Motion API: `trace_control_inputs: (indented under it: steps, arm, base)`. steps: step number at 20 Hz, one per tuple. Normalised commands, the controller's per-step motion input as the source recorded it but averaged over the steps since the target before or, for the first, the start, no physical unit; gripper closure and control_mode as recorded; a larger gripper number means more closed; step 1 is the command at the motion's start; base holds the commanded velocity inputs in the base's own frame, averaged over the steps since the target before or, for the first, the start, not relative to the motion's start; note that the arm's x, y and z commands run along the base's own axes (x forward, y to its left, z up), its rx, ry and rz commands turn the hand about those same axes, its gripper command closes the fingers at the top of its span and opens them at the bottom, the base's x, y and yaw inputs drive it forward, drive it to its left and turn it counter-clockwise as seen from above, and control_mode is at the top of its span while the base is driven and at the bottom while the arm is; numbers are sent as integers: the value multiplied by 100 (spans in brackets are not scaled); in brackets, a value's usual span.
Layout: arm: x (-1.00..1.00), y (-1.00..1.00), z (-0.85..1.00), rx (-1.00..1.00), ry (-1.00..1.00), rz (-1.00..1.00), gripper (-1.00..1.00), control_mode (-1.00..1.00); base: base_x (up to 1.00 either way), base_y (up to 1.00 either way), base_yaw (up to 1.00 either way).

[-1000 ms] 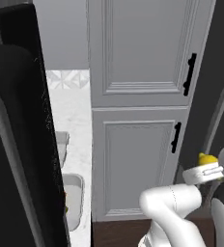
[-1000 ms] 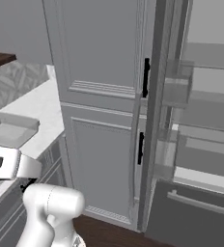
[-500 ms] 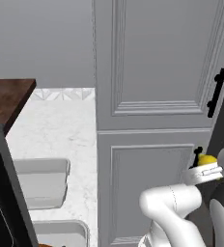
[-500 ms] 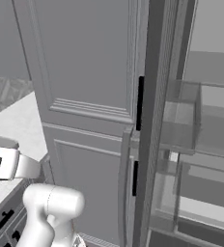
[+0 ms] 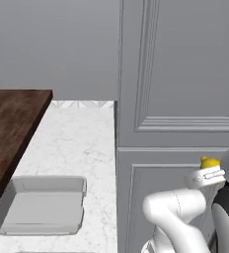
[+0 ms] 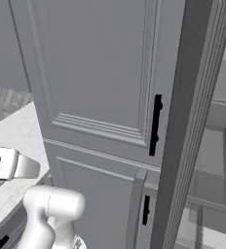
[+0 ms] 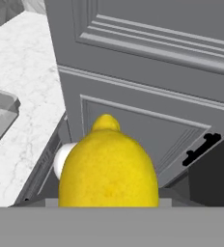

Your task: Place one lemon and one chicken drumstick in each tupperware on the nearby counter, to pack two identical lunches.

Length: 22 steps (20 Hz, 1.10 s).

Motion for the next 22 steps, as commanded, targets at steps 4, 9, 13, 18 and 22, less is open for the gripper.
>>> trace_control_inputs:
  steps: [4,9,13,18,22]
  arm:
    - [0,0,0,0,0,0,100,100]
    - [0,0,0,0,0,0,100,100]
    - [0,0,0,0,0,0,100,100]
    - [0,0,0,0,0,0,100,100]
    - [10,68,-2,0,0,13,100,-100]
  base:
    - [-1,37,27]
    - [-1,37,31]
    - [-4,36,17]
    - [-1,29,1]
    - [0,14,3]
